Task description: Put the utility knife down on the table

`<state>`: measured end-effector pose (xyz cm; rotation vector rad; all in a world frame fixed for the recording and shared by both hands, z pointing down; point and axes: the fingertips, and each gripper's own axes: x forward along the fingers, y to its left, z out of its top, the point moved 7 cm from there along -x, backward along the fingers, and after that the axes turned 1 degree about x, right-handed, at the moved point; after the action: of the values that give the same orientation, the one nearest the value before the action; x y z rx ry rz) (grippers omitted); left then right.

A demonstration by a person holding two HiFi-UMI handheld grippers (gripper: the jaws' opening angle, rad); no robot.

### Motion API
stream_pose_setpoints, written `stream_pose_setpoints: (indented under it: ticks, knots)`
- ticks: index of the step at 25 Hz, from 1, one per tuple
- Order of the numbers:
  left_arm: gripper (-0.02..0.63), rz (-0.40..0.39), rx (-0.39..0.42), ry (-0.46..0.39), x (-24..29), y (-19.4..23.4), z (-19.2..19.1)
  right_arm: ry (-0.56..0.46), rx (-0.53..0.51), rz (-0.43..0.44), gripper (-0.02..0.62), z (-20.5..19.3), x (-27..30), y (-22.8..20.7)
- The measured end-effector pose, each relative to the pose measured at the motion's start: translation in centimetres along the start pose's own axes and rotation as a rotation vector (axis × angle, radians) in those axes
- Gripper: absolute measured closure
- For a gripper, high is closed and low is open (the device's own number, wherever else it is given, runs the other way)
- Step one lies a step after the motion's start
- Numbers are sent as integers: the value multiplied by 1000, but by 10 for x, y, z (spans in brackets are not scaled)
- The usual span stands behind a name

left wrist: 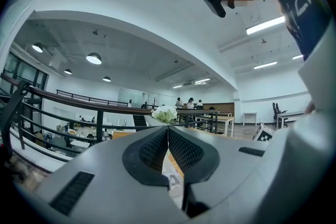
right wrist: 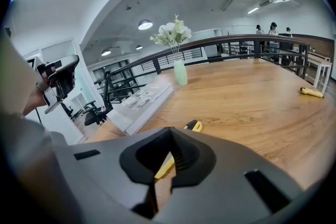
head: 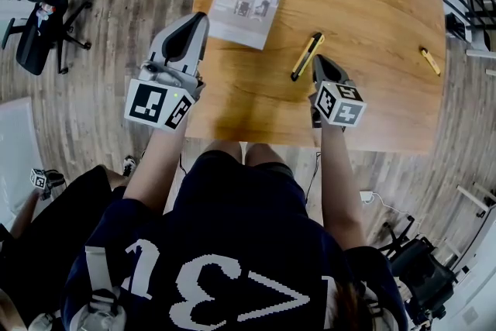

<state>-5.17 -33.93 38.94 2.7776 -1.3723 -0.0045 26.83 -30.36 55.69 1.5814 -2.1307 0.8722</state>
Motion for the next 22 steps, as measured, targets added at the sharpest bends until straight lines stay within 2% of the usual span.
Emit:
stream_pose_setpoints:
  ticks: [5, 16, 22]
  knots:
    - [591, -4, 14, -22, 3, 1, 10, -117, -11, -10, 574, 28, -18, 2]
    - [591, -18, 62, -108, 9, -2, 50, -475, -102, -14, 574, 125, -91, 24]
    - [591, -31, 77, -143, 11, -7, 70, -613, -135, -15, 574, 160, -129, 34]
